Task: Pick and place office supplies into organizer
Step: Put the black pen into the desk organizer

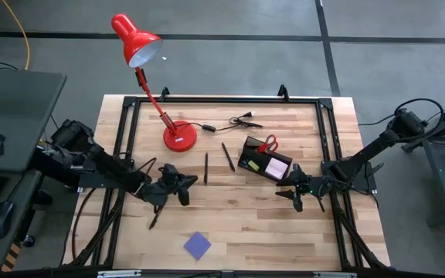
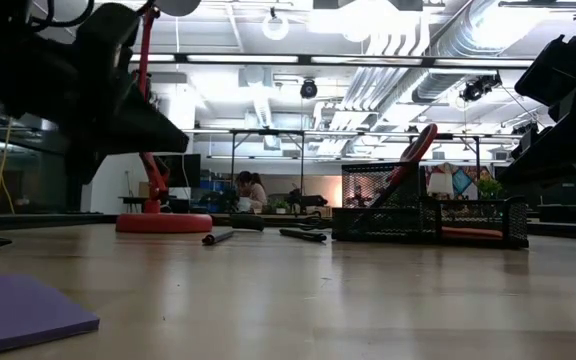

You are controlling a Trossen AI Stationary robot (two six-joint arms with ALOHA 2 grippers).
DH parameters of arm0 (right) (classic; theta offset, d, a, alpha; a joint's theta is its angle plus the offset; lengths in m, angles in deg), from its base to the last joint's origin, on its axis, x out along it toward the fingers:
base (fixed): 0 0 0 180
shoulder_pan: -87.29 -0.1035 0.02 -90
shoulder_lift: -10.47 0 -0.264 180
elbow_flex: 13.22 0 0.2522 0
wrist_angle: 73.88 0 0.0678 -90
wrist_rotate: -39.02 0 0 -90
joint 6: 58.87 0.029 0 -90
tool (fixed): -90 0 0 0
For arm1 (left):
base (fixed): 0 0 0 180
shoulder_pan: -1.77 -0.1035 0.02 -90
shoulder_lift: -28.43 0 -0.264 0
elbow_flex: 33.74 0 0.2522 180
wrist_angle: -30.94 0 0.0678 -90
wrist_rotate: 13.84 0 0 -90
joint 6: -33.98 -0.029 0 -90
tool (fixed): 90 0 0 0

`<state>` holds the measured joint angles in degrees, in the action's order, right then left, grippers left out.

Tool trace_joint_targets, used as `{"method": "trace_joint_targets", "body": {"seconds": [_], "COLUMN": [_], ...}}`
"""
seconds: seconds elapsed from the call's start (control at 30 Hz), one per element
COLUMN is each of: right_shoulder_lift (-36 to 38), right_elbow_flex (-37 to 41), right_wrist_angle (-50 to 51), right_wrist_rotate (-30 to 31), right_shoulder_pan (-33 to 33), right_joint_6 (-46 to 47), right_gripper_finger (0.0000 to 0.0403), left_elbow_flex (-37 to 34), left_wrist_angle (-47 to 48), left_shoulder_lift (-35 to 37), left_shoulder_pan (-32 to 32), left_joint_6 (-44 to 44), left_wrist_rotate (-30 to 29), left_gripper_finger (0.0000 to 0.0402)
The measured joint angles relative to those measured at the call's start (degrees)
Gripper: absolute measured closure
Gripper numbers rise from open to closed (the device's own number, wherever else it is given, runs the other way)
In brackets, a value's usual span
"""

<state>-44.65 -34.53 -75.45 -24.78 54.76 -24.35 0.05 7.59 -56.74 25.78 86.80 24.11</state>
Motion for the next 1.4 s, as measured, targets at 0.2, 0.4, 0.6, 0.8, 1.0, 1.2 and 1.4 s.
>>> {"method": "trace_joint_targets", "body": {"seconds": [0.2,0.4,0.6,0.8,1.0,1.2,1.4], "right_shoulder_lift": [0.0,0.0,0.0,0.0,0.0,0.0,0.0], "right_elbow_flex": [0.0,0.0,0.0,0.0,0.0,0.0,0.0], "right_wrist_angle": [0.0,0.1,0.1,0.1,0.1,0.1,0.1], "right_wrist_rotate": [0.0,0.0,0.0,0.0,0.0,0.0,0.0], "right_shoulder_pan": [0.0,0.0,0.0,0.0,0.0,0.0,0.0], "right_joint_6": [0.0,0.0,0.0,0.0,0.0,0.0,0.0], "right_gripper_finger": [0.0238,0.0233,0.0238,0.0245,0.0245,0.0239,0.024], "left_elbow_flex": [1.3,1.4,1.4,1.5,2.1,2.1,2.0], "left_wrist_angle": [-0.1,-0.4,-0.6,-4.3,-3.0,-2.9,-0.4], "left_shoulder_lift": [-3.4,-4.0,-4.0,-4.0,-4.0,-4.0,-4.0], "left_shoulder_pan": [0.0,0.0,0.0,0.0,0.1,0.4,1.2], "left_joint_6": [5.5,9.3,9.4,10.0,7.1,6.9,8.9], "left_wrist_rotate": [-3.0,7.1,24.7,19.4,7.9,2.8,3.0], "left_gripper_finger": [0.0382,0.0382,0.0385,0.0385,0.0388,0.0387,0.0389]}}
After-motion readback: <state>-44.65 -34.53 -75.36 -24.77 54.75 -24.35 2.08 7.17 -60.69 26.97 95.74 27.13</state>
